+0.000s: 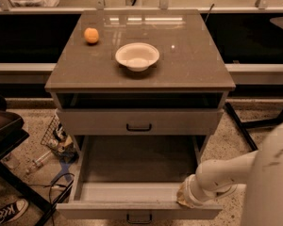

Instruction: Open middle drawer

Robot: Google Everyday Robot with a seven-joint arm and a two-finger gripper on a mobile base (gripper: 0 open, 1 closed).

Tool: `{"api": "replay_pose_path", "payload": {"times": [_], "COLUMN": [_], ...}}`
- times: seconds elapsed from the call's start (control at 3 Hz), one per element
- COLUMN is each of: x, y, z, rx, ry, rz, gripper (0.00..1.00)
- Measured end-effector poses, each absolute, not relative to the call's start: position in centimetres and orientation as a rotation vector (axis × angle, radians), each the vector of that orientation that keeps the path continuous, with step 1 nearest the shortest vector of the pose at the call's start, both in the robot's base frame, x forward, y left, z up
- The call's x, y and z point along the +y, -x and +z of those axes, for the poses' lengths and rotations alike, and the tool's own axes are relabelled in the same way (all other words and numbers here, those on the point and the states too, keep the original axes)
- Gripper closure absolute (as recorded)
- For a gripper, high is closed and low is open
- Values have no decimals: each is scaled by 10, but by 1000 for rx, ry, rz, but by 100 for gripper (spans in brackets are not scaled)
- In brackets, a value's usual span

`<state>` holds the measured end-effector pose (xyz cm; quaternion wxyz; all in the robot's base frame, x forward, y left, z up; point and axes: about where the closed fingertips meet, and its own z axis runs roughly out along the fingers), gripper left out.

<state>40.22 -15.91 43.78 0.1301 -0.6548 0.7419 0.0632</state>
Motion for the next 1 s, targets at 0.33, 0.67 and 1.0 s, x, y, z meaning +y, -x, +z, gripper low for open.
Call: {"api": "replay_pose_path", "payload": {"times": [0.33, 0.67, 1.0], "x": [-154, -153, -153], "y": [-374, -374, -374], "z": [437, 437, 437], "rx": [2176, 2175, 2175], "ry": [1967, 1968, 1968], "rz": [204, 204, 205], "gripper": [59, 37, 13]}}
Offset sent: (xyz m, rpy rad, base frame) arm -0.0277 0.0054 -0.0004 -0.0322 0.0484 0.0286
